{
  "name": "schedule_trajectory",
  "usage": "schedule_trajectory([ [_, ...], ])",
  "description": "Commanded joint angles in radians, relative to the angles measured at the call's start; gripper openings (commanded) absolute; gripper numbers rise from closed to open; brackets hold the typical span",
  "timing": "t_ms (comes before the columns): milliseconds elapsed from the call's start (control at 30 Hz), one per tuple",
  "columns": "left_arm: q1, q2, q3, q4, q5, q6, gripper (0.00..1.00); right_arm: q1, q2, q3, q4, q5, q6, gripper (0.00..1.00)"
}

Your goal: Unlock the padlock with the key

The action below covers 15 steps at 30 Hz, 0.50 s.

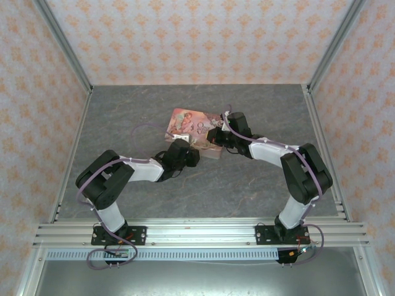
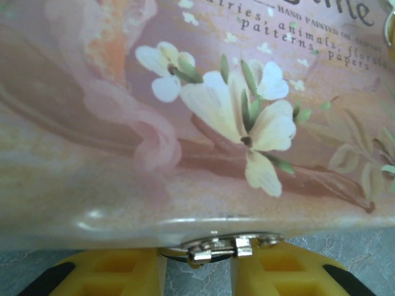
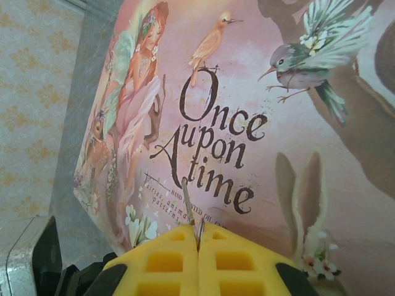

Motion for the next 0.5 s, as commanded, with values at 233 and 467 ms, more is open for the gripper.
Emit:
schedule_trajectory([
  [233, -0.007, -0.104, 0.092, -0.201, 0.067, -0.157, 0.26, 0.015, -0.214, -0.059, -0.248, 0.142, -0.252, 0.00],
  [467, 0.020, -0.102, 0.144, -0.308, 0.221, -0.290, 0.18, 0.028, -0.424, -0.216, -0.256, 0.116, -0.387, 0.00],
])
